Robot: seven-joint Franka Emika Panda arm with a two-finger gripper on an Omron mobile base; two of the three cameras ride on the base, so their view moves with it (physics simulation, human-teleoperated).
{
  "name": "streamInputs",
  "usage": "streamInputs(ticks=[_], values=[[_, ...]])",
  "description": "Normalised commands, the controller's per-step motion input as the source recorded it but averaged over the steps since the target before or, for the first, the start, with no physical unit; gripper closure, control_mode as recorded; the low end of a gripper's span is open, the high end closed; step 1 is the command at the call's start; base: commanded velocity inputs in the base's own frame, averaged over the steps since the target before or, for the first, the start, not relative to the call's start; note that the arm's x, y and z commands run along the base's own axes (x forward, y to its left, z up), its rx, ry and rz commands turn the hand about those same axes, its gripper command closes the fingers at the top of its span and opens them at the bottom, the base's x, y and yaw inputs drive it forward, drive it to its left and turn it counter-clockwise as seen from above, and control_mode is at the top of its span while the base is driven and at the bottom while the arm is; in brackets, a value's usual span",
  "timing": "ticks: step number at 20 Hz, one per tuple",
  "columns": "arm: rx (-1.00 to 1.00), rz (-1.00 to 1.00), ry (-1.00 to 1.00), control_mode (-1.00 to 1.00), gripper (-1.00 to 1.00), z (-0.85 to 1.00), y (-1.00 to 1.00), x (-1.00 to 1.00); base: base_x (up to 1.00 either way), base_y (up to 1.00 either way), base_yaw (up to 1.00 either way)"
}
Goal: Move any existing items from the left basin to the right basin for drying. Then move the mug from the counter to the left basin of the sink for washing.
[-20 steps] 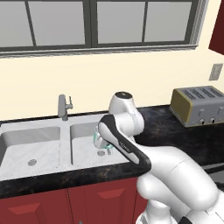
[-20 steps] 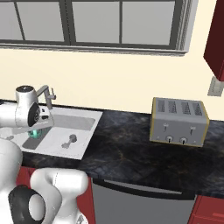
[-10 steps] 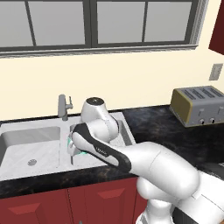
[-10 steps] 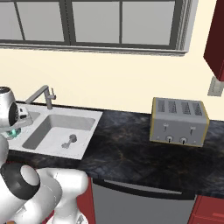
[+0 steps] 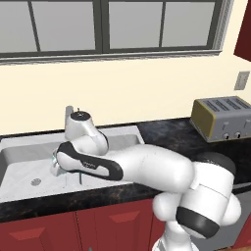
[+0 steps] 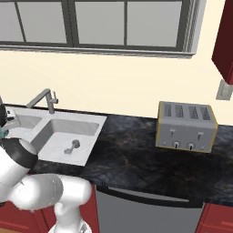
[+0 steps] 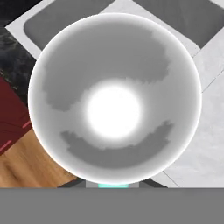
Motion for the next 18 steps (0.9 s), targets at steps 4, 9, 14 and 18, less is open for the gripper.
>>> streamInputs(ticks=[4, 9, 14, 18], values=[[0.0, 0.0, 0.0, -1.0, 1.0, -0.22, 0.52, 0.41, 0.0, 0.0, 0.0], [-0.01, 0.03, 0.02, -1.0, 1.0, -0.27, 0.16, 0.17, 0.0, 0.0, 0.0], [0.0, 0.0, 0.0, -1.0, 1.0, -0.29, 0.25, 0.32, 0.0, 0.0, 0.0], [-0.01, 0.0, 0.0, -1.0, 1.0, -0.32, 0.33, 0.32, 0.0, 0.0, 0.0]])
